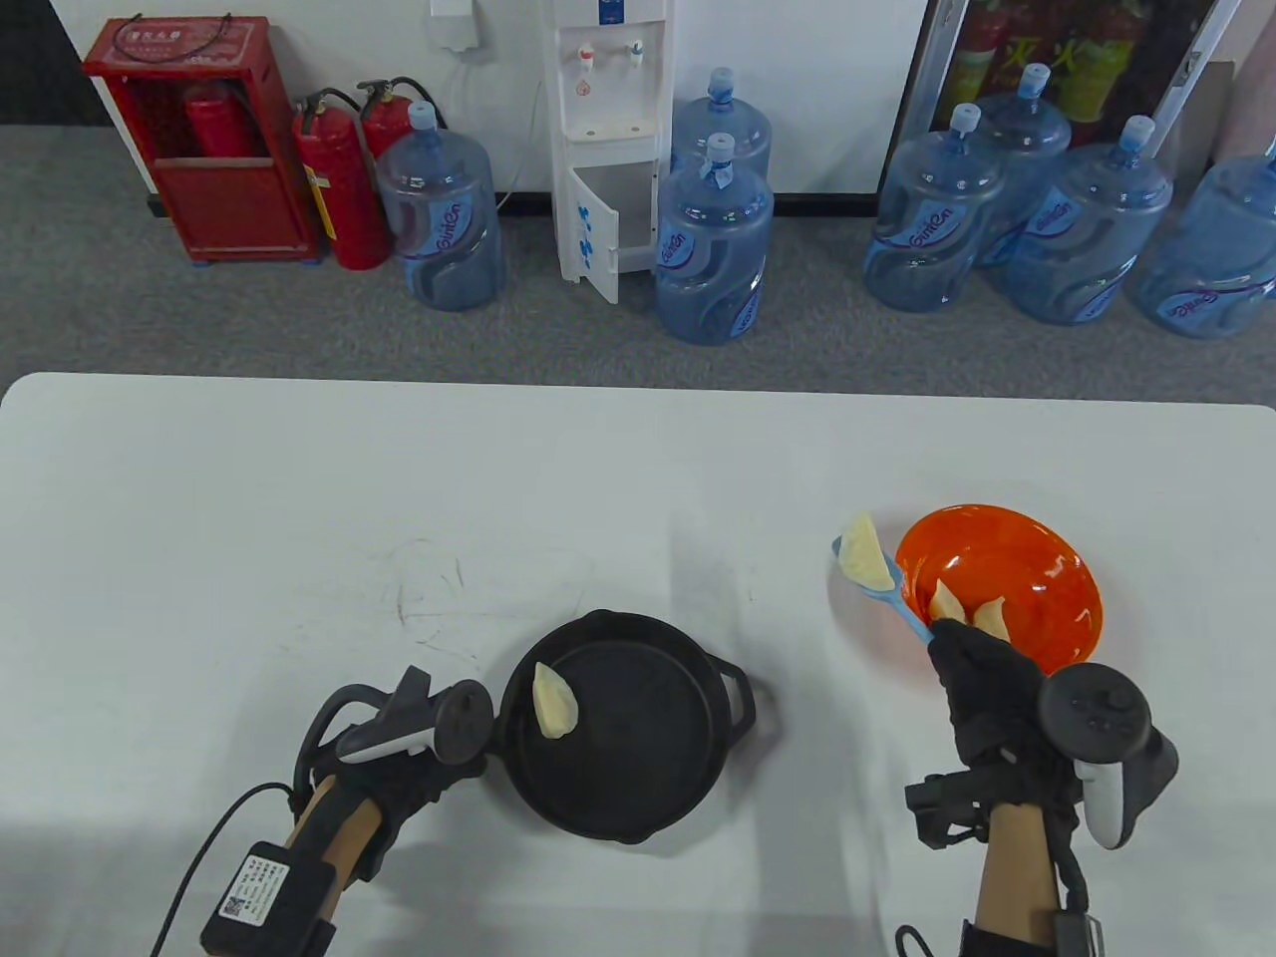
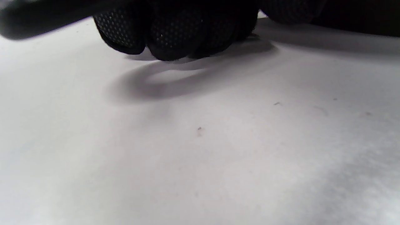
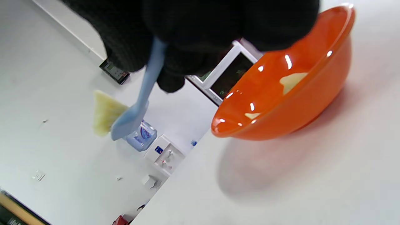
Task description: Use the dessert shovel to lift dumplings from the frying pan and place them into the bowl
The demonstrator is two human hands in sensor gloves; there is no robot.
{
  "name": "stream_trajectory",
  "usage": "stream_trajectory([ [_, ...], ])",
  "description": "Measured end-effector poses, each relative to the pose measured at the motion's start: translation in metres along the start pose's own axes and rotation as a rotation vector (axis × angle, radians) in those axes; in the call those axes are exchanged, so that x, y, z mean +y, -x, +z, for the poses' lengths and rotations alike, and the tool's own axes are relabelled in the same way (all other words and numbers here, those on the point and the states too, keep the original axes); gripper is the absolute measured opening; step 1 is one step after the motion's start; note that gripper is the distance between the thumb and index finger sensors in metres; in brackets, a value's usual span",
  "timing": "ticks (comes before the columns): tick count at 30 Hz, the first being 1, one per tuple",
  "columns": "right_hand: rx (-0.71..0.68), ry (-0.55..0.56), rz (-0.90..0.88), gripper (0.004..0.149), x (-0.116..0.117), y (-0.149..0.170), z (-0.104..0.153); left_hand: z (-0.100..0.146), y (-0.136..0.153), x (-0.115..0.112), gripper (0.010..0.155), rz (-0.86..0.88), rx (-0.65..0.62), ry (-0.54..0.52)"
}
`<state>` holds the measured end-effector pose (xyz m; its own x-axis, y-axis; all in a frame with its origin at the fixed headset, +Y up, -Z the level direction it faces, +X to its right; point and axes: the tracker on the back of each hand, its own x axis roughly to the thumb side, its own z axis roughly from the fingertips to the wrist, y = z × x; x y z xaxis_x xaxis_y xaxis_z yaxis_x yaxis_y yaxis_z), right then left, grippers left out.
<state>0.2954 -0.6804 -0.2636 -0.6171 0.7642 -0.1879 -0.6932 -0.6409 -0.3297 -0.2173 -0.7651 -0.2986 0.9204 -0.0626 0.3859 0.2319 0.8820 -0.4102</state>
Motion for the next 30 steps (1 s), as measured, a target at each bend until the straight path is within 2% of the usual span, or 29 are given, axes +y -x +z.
stream_trajectory([
  [8, 0.092, 0.042, 0.1, 0.041, -0.012, 0.014, -0.016, 0.0, 0.0, 0.0, 0.053, 0.002, -0.001, 0.004],
  [13, 0.167, 0.031, 0.074, 0.041, -0.023, 0.03, -0.028, 0.0, 0.0, 0.0, 0.053, 0.005, -0.001, 0.005],
  [18, 0.224, 0.042, 0.132, 0.041, -0.033, 0.044, -0.037, 0.0, 0.0, 0.0, 0.053, 0.01, 0.0, 0.004],
  [30, 0.286, 0.026, 0.246, 0.041, -0.036, 0.063, -0.06, 0.0, 0.001, 0.0, 0.053, 0.015, 0.003, 0.011],
])
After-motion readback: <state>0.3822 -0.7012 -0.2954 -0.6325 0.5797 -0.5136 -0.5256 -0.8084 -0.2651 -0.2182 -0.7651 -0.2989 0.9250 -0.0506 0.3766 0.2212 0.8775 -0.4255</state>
